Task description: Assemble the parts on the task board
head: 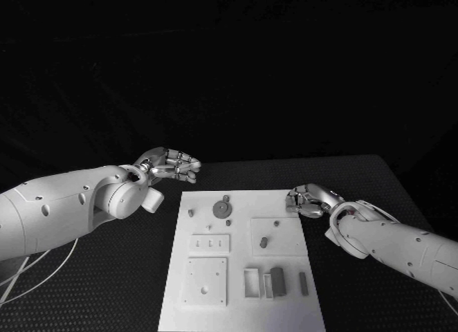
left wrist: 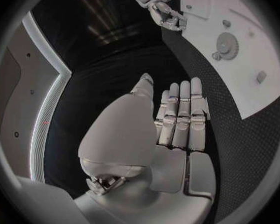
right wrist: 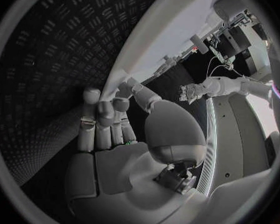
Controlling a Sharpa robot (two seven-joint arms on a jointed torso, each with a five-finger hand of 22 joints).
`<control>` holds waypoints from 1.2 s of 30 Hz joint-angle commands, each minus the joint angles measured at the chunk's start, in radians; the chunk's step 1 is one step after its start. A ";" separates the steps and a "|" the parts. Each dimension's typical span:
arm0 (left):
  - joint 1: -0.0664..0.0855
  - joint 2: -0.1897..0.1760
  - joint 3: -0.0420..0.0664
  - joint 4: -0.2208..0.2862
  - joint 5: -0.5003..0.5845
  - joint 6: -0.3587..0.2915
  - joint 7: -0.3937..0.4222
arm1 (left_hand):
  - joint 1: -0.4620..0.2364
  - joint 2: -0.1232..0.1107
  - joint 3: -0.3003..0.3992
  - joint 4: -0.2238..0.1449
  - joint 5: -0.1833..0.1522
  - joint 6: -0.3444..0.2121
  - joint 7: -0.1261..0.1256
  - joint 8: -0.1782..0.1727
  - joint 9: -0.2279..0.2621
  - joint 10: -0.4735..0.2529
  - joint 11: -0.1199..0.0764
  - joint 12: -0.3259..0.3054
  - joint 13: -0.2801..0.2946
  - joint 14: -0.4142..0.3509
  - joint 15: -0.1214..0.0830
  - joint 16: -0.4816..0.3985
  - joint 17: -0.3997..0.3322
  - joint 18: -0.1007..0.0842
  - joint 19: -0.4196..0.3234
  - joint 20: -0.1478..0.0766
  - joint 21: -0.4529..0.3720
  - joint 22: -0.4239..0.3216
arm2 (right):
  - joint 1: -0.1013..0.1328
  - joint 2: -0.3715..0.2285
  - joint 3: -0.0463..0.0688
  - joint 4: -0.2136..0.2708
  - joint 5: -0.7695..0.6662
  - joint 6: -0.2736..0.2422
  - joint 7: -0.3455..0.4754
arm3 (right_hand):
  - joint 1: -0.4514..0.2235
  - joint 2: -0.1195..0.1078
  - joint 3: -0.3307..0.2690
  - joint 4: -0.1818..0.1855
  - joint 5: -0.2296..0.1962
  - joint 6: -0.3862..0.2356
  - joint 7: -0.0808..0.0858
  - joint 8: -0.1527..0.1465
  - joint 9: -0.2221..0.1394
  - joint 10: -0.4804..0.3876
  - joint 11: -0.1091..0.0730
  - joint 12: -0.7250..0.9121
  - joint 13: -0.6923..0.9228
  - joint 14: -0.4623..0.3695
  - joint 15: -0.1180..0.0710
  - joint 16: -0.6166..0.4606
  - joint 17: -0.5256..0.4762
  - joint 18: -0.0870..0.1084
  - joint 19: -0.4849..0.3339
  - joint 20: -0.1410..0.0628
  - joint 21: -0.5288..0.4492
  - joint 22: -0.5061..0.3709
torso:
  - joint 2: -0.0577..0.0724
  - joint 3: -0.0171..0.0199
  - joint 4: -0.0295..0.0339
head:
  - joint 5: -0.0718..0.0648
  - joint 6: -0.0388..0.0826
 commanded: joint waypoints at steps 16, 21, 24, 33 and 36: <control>0.001 0.005 0.001 -0.002 -0.030 0.008 0.016 | 0.008 0.024 0.009 -0.003 -0.004 0.024 -0.047 -0.002 0.011 0.009 -0.004 0.005 0.009 0.006 0.001 -0.011 0.005 0.020 0.006 0.002 -0.008 0.004 | 0.000 -0.004 0.000 0.012 0.026 -0.021 -0.028 | -0.016 0.005 -0.010 -0.007 0.002 0.241 -0.025 0.008 0.018 -0.010 -0.037 0.011 0.002 0.026 -0.026 0.006 0.002 0.015 0.016 -0.008 0.010 0.014 | 0.000 0.0007 -0.0001 | -0.001 0.000; 0.001 0.007 0.001 0.001 -0.050 0.011 -0.004 | 0.008 0.041 0.009 -0.002 -0.004 0.075 -0.042 0.008 0.021 0.051 -0.023 0.019 0.025 0.018 -0.003 -0.008 0.012 0.022 0.016 -0.001 -0.006 0.010 | 0.009 -0.012 0.001 0.053 -0.022 -0.011 -0.043 | -0.012 0.012 -0.010 -0.007 0.002 0.240 -0.025 0.006 0.019 -0.008 -0.038 0.010 0.001 0.028 -0.028 0.007 0.003 0.015 0.018 -0.010 0.012 0.014 | 0.000 0.0001 -0.0014 | 0.000 0.001; 0.001 0.011 0.001 0.005 -0.118 -0.009 -0.011 | 0.004 0.048 0.008 -0.002 -0.004 0.094 -0.040 0.006 0.022 0.065 -0.029 0.023 0.034 0.031 -0.009 -0.002 0.020 0.023 0.028 -0.006 0.000 0.016 | 0.027 -0.015 0.001 0.069 -0.041 -0.019 -0.068 | -0.012 0.012 -0.010 -0.007 0.002 0.239 -0.025 0.006 0.019 -0.007 -0.038 0.009 0.001 0.029 -0.028 0.007 0.003 0.015 0.018 -0.010 0.012 0.014 | -0.001 0.0001 -0.0043 | 0.001 0.003; 0.002 0.032 0.001 0.002 -0.135 -0.046 -0.051 | -0.013 0.053 0.005 -0.002 -0.004 0.105 -0.040 0.000 0.021 0.070 -0.031 0.021 0.040 0.034 -0.011 -0.001 0.025 0.022 0.031 -0.009 0.001 0.021 | 0.078 -0.025 0.001 0.120 -0.056 -0.032 -0.130 | -0.006 0.010 -0.012 -0.007 0.002 0.245 -0.027 0.006 0.022 0.001 -0.040 0.008 -0.003 0.035 -0.030 0.009 0.004 0.015 0.024 -0.015 0.016 0.015 | -0.008 -0.0012 -0.0057 | -0.003 0.015; 0.002 0.040 0.001 0.003 -0.177 -0.040 -0.103 | -0.028 0.053 0.004 -0.001 -0.004 0.122 -0.042 -0.004 0.022 0.085 -0.038 0.024 0.049 0.048 -0.018 0.005 0.033 0.023 0.043 -0.015 0.008 0.030 | 0.092 -0.026 0.002 0.157 -0.090 -0.015 -0.181 | -0.005 0.010 -0.012 -0.007 0.002 0.246 -0.028 0.006 0.022 0.003 -0.041 0.008 -0.003 0.037 -0.030 0.009 0.004 0.015 0.026 -0.016 0.016 0.015 | -0.013 -0.0020 -0.0083 | -0.001 0.018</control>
